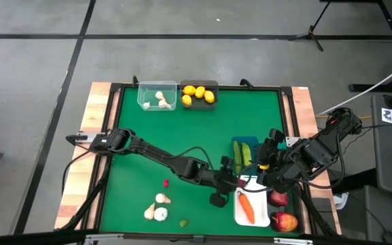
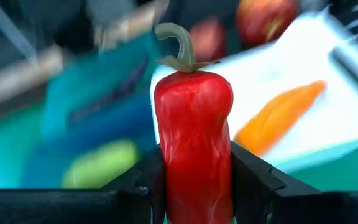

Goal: Sort produce into baskets
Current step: Put the red chili pepper into the white bin

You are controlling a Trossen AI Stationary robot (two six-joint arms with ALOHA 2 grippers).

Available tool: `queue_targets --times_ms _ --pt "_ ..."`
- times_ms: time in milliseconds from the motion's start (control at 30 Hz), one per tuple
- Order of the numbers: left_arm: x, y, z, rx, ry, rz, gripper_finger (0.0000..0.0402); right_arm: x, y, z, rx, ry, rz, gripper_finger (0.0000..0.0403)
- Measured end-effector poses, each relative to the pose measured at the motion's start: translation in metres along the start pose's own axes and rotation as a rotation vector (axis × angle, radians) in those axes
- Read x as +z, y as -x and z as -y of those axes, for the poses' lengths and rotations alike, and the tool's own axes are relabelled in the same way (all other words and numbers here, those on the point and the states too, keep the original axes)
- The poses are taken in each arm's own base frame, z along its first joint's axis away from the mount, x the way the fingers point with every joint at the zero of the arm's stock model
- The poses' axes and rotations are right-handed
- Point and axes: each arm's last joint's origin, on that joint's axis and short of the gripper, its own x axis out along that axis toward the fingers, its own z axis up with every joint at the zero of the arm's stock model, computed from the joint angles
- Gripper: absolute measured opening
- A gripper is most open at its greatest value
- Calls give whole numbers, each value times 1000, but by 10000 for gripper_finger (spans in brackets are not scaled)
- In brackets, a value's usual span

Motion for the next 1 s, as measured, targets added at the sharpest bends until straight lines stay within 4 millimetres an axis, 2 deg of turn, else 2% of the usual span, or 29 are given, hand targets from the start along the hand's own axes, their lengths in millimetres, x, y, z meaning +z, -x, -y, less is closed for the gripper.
queue_targets --times_ms 133,233,367,500,767,1000 --pt "9 -4 3 -43 -227 128 128 0 0 0 14 0 -16 230" --pt "8 -16 5 -72 -364 226 128 -1 0 -1 23 -2 -25 230" --pt "8 -30 6 -85 -473 370 128 -1 0 -1 23 -12 -26 230" --pt "2 -44 5 -52 -578 410 129 -1 0 -1 23 -24 -27 230" --pt "-1 -46 -5 -178 -608 486 129 -1 0 0 14 -23 -17 230" --pt "-1 -46 -7 -196 -675 525 129 0 0 0 9 -22 -12 230"
